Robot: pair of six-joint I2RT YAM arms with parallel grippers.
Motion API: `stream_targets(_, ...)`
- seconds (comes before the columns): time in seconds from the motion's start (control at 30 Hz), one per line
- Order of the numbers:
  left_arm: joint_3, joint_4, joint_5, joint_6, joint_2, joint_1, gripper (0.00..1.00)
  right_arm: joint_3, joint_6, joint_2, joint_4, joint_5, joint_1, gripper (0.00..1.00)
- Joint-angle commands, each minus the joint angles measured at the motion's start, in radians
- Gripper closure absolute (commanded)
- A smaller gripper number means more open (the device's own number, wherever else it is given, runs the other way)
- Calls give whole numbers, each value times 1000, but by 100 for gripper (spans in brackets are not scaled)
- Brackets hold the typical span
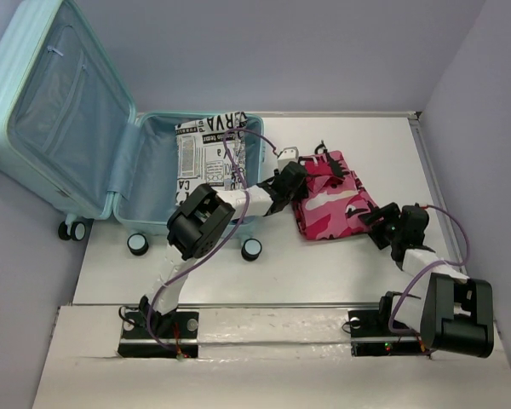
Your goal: Pack the luggage
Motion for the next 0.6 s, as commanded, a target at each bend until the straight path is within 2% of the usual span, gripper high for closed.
stream_targets(0.0, -10, 64, -6, -1, 21, -2, 49, -31, 2, 47, 32, -14, 8, 33)
stream_targets(0.03, -10, 67, -6, 0, 22, -2, 60, -28, 1, 50, 32, -16, 8, 34)
stream_targets(0.1, -10, 70, -4, 3, 24, -2, 66, -28, -2, 52, 36, -13, 8, 37)
stream_targets(0.13, -13, 75, -4, 5, 24, -2, 73, -28, -4, 56, 41, -13, 8, 39)
stream_targets(0.23, -12, 81, -1, 5, 25, -2, 82, -28, -5, 67, 56, -14, 8, 43)
stream_targets(0.37, -15, 86, 3, 5, 22, -2, 89, -31, -4, 84, 89, -37, 8, 55)
stream_targets(0.4, -16, 87, 3, 8, 19, -2, 91, -36, -2, 89, 108, -43, 8, 63)
stream_targets(0.43, -16, 87, 3, 11, 18, -2, 94, -39, 1, 89, 118, -55, 8, 65)
stream_targets(0.47, -18, 89, 3, 11, 16, -2, 94, -44, 2, 89, 128, -59, 8, 66)
stream_targets(0.5, -19, 90, 3, 16, 11, -2, 94, -51, 4, 86, 147, -63, 8, 73)
stream_targets(0.57, -22, 96, 5, 19, 7, -2, 94, -57, 4, 76, 161, -77, 8, 79)
